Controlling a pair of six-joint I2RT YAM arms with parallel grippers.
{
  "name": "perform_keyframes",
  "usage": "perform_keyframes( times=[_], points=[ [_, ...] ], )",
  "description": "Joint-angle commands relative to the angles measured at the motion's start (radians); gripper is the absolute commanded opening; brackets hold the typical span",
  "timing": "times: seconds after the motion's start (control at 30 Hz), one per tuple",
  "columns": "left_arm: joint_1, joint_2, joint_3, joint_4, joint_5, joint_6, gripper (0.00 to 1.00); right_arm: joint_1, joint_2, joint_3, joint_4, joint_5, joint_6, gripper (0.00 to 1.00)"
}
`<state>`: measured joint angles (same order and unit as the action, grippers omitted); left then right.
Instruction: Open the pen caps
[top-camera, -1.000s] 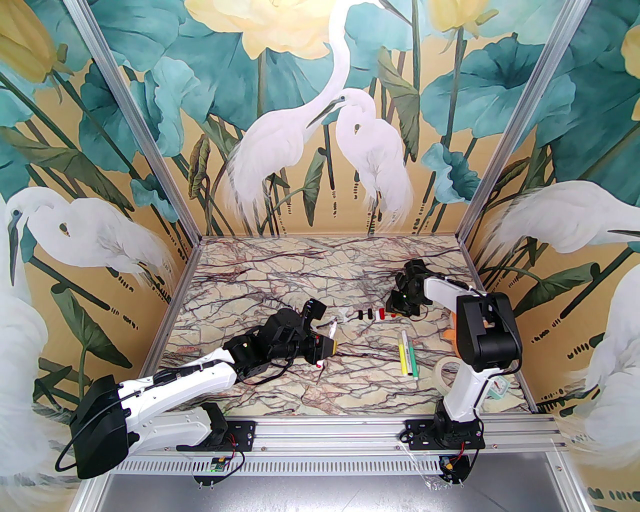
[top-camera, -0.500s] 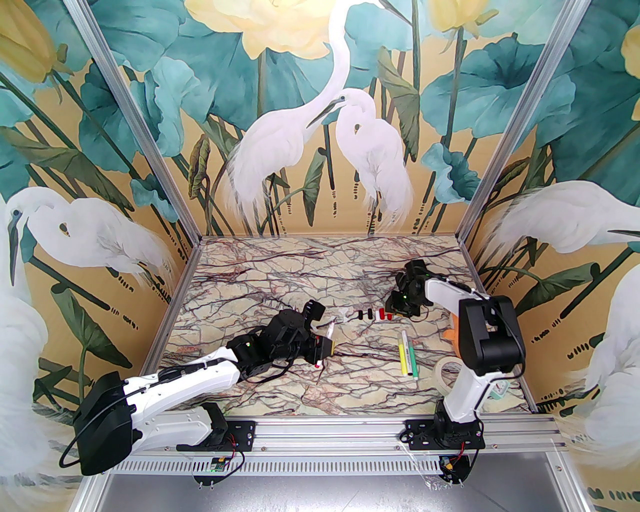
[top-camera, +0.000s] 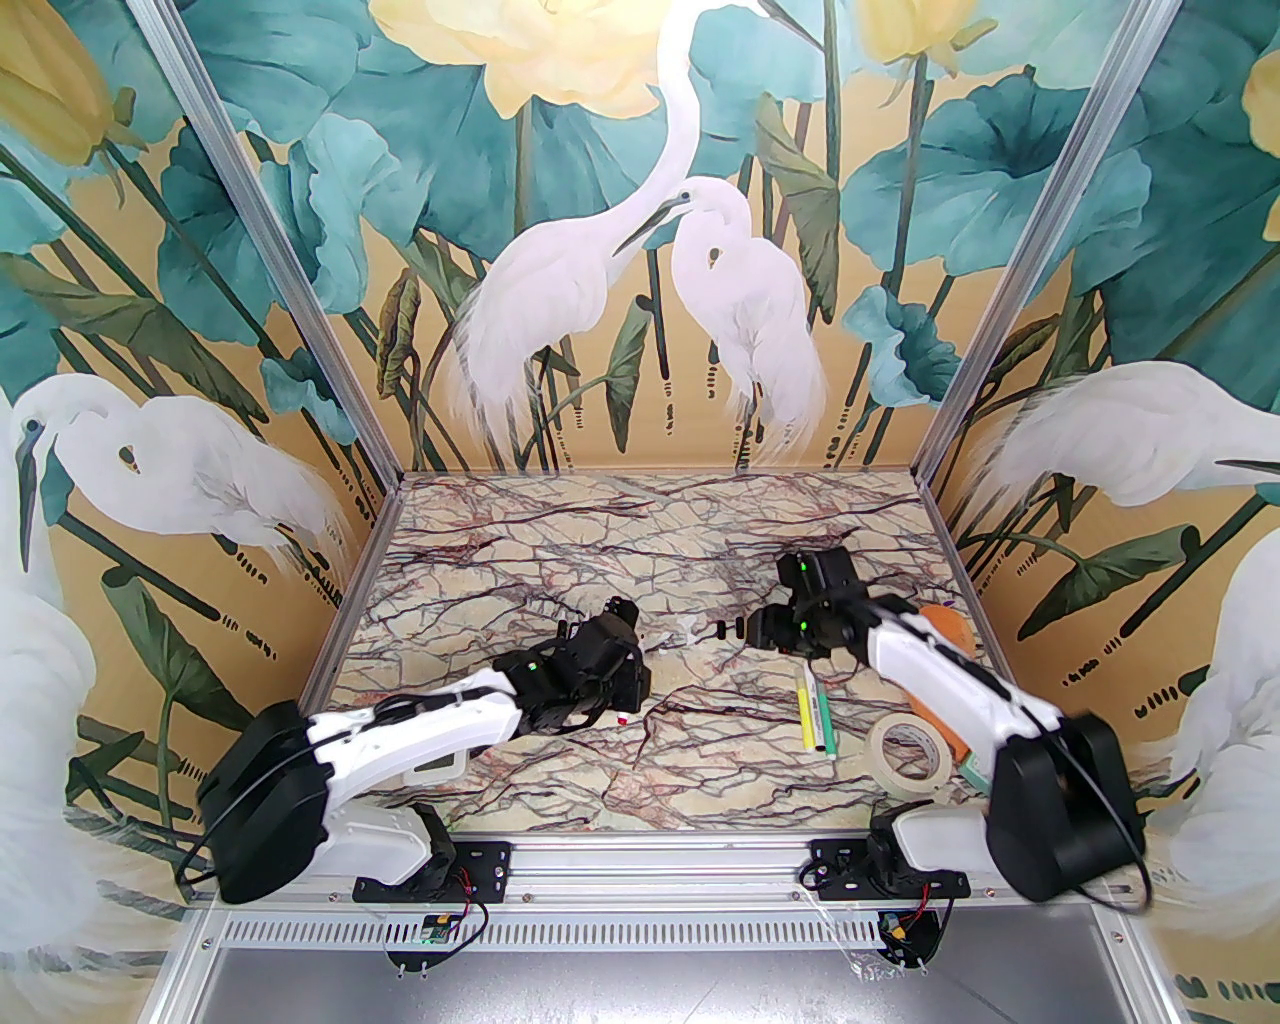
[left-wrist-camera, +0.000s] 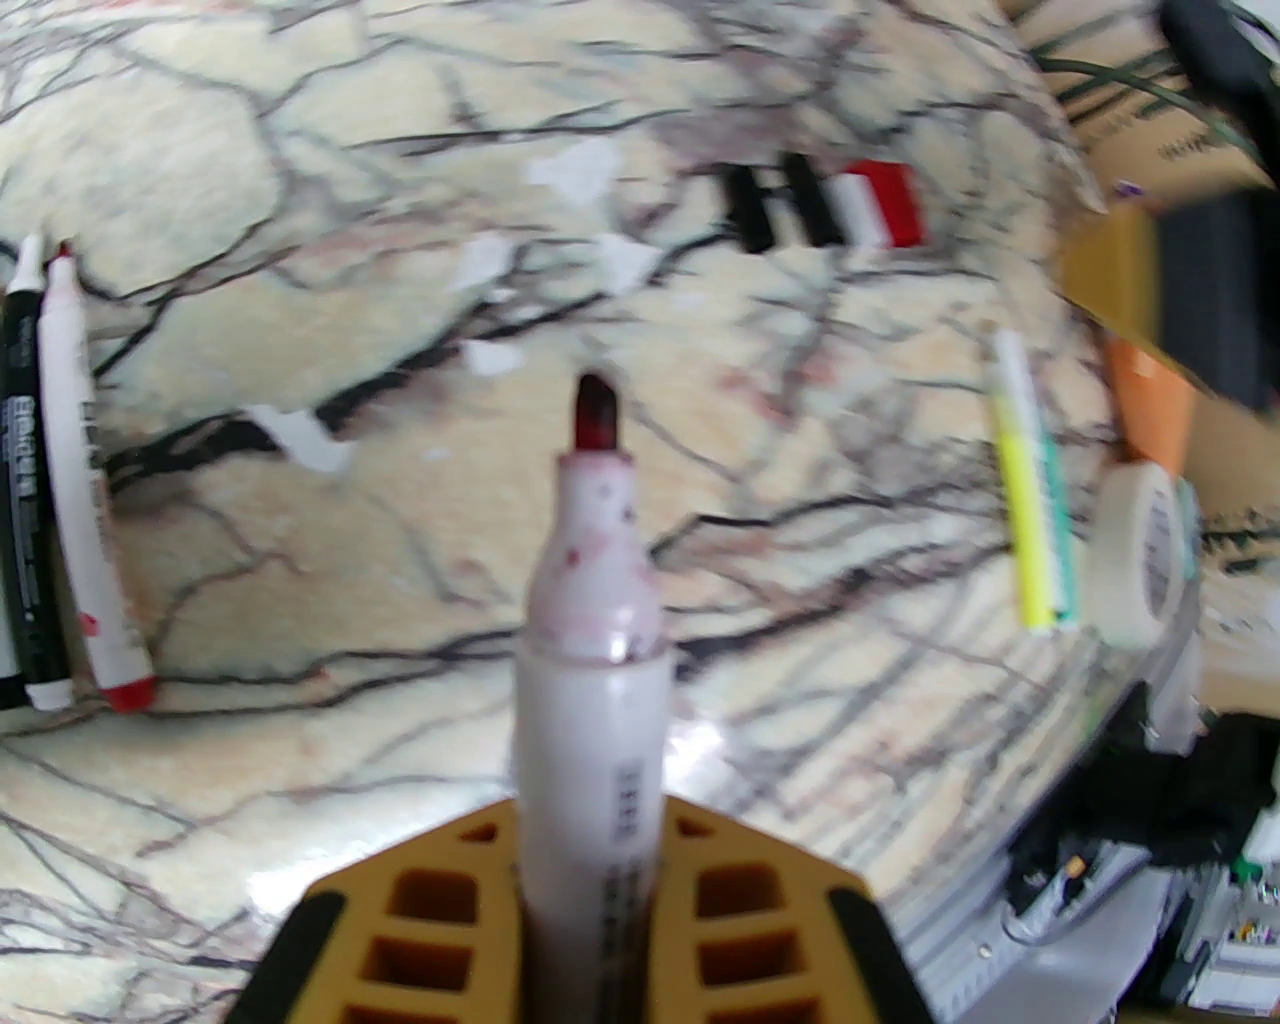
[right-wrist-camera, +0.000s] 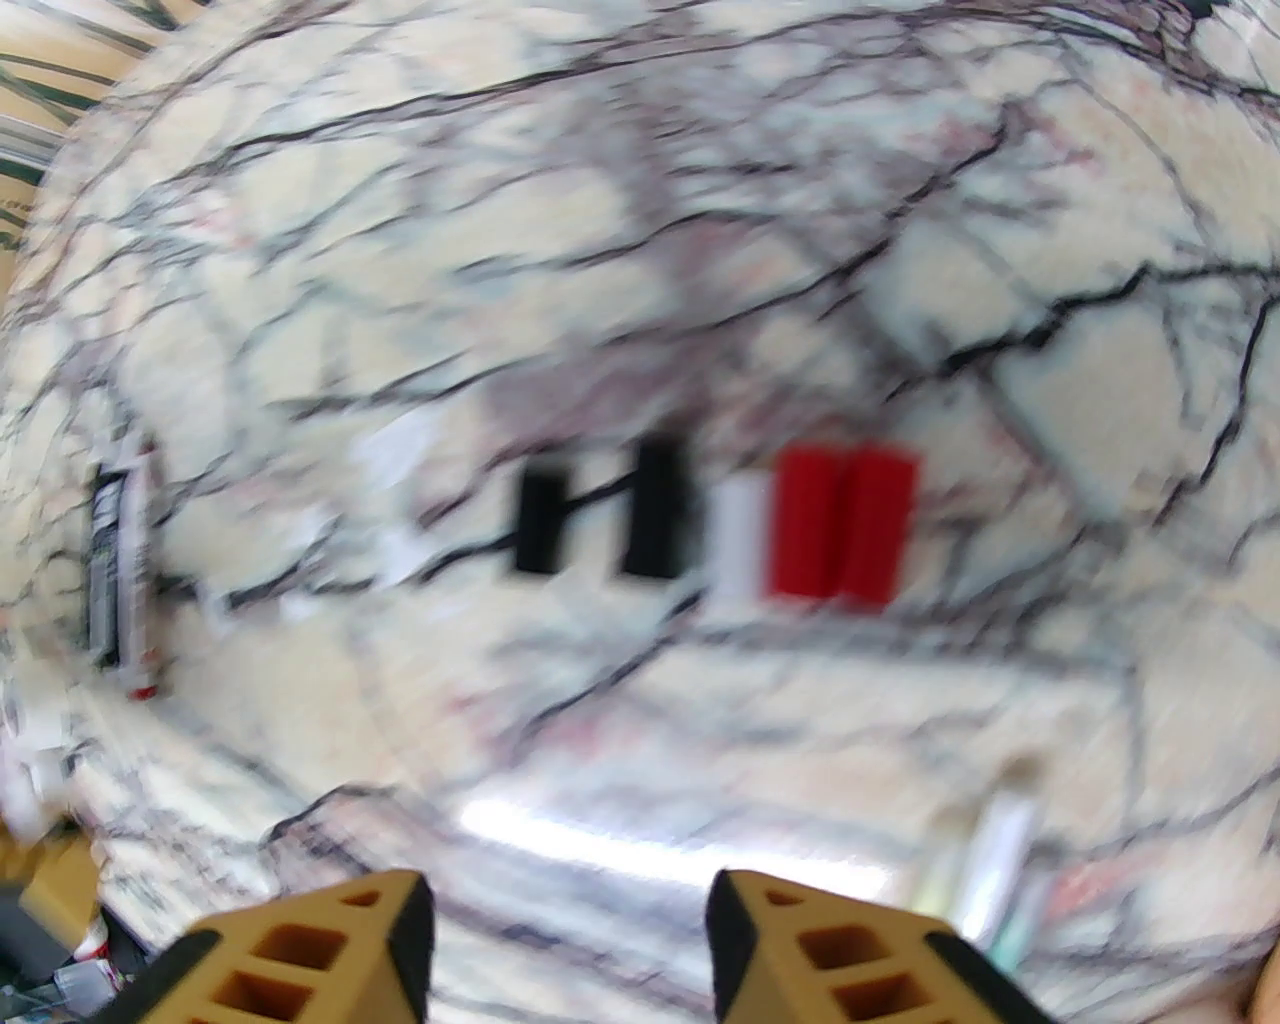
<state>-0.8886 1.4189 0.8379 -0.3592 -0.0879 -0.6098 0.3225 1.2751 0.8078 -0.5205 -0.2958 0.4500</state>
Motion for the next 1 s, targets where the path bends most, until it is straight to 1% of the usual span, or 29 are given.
perform_keyframes(
  times=[0.0,0.13,0.17,0.2,0.23,0.27,0.3,0.47,0.7,0.97],
  points=[
    [0.026,0.046,0.047,-0.042,-0.056,-0.023,0.08,0.045,-0.11,-0.07,0.079,-0.012,0.084,0.65],
    [0.036,0.116,0.109,-0.093,-0.107,-0.006,0.09,0.115,-0.246,-0.159,0.172,-0.025,0.169,0.8],
    [0.039,0.134,0.12,-0.104,-0.117,-0.003,0.1,0.13,-0.272,-0.178,0.19,-0.017,0.188,0.81],
    [0.042,0.151,0.132,-0.111,-0.128,-0.001,0.1,0.149,-0.301,-0.203,0.215,-0.005,0.211,0.89],
    [0.045,0.171,0.141,-0.115,-0.138,0.002,0.1,0.167,-0.327,-0.226,0.243,-0.001,0.233,0.94],
    [0.045,0.185,0.149,-0.115,-0.147,0.005,0.1,0.179,-0.342,-0.246,0.264,-0.005,0.25,0.98],
    [0.046,0.201,0.159,-0.122,-0.163,0.007,0.11,0.191,-0.359,-0.264,0.283,-0.006,0.27,1.0],
    [0.051,0.291,0.222,-0.173,-0.243,0.011,0.14,0.244,-0.39,-0.289,0.31,0.006,0.283,0.99],
    [0.059,0.373,0.269,-0.193,-0.327,0.021,0.15,0.266,-0.357,-0.285,0.318,0.005,0.278,0.99],
    [0.086,0.425,0.28,-0.178,-0.348,0.028,0.18,0.282,-0.336,-0.277,0.319,0.021,0.279,0.99]
  ],
)
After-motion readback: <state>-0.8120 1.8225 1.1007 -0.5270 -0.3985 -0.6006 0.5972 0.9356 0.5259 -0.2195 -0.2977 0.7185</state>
